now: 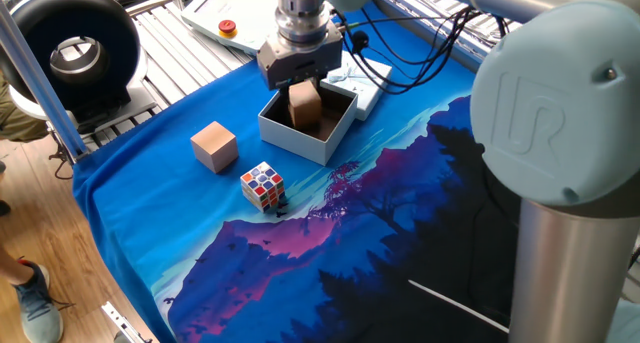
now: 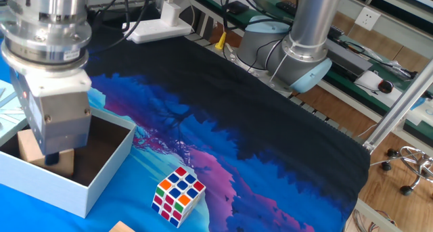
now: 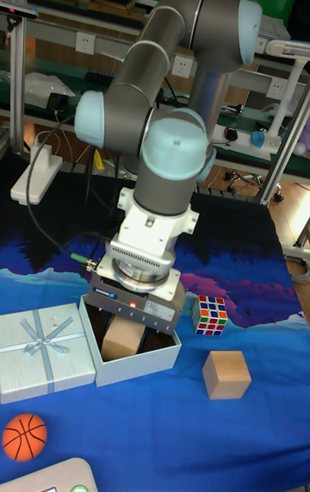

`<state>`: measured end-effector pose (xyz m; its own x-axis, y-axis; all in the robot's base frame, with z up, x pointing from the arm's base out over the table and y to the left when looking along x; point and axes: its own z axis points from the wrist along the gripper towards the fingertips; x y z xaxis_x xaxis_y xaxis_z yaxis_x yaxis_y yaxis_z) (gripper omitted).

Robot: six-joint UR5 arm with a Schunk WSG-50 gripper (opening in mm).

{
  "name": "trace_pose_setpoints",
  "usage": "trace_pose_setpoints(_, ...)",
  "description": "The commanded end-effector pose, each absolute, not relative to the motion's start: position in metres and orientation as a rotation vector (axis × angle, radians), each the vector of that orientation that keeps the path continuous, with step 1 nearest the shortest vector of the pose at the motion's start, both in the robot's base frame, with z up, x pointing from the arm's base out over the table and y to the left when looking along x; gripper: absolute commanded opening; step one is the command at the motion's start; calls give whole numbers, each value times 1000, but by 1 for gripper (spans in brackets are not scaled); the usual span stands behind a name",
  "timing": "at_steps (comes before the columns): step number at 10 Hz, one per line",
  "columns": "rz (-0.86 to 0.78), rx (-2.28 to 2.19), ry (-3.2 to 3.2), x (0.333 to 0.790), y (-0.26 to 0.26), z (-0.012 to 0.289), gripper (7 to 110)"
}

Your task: Take everything out of the gift box

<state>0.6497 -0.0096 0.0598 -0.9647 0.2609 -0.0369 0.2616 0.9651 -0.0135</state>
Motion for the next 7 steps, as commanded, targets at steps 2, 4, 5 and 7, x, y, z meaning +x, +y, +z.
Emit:
trace_pose_setpoints(2, 42, 354, 3096, 640, 10, 125, 7)
trace_pose_setpoints(4, 129, 390, 3106, 624, 44, 159, 7)
trace_pose_setpoints(5, 135, 412, 3110, 612, 65, 173, 7)
trace_pose_setpoints(7, 158, 459, 3086, 594, 96, 178, 7)
